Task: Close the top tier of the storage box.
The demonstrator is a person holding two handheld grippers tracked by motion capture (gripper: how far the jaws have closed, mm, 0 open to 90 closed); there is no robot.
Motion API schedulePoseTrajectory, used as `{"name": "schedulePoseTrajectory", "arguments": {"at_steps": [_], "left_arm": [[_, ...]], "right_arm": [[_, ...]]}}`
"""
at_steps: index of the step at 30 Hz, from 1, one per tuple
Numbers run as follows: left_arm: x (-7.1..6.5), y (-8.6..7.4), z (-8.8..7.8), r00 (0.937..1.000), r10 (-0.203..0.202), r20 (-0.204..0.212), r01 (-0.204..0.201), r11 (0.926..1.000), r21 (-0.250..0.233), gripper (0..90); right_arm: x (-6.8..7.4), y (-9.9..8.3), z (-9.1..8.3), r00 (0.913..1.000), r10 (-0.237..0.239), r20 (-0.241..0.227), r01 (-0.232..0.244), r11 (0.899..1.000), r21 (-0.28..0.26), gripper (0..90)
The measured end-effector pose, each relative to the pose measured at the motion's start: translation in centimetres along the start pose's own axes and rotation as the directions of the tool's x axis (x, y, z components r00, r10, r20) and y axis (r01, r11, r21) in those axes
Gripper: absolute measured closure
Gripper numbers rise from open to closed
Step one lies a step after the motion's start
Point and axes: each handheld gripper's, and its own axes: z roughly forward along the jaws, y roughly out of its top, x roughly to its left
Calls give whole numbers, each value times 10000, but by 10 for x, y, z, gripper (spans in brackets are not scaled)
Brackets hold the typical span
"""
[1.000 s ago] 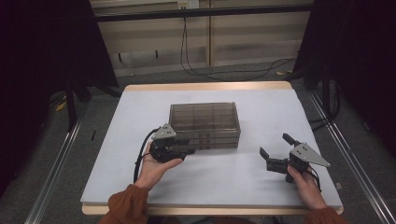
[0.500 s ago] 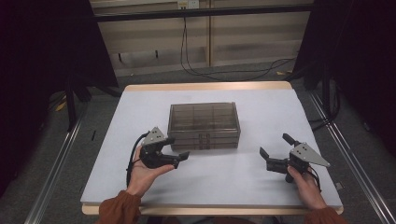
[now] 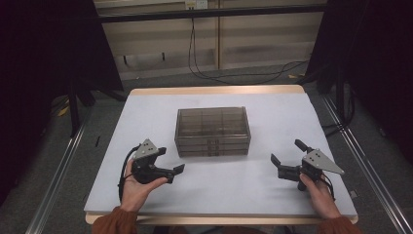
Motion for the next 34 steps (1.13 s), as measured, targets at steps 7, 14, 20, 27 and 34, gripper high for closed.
{"name": "schedulePoseTrajectory", "arguments": {"at_steps": [7,14,20,27,34], "left_arm": [[9,-9,-14,9992,-296,-287,290,9994,-196,55],[16,-25,-20,9988,-477,-95,477,9989,-40,38],[23,-37,-29,9978,-435,-500,443,9989,154,35],[37,-54,-38,9896,-893,-1127,892,9960,-65,33],[51,-62,-39,9746,-1524,-1643,1498,9883,-280,28]], "right_arm": [[0,0,0,10000,-3,24,3,10000,3,0],[0,0,0,10000,15,30,-15,10000,-6,0],[0,0,0,10000,-21,13,21,10000,-5,0],[0,0,0,10000,-20,54,20,10000,-29,0],[0,0,0,10000,-9,56,9,10000,-26,0]]}}
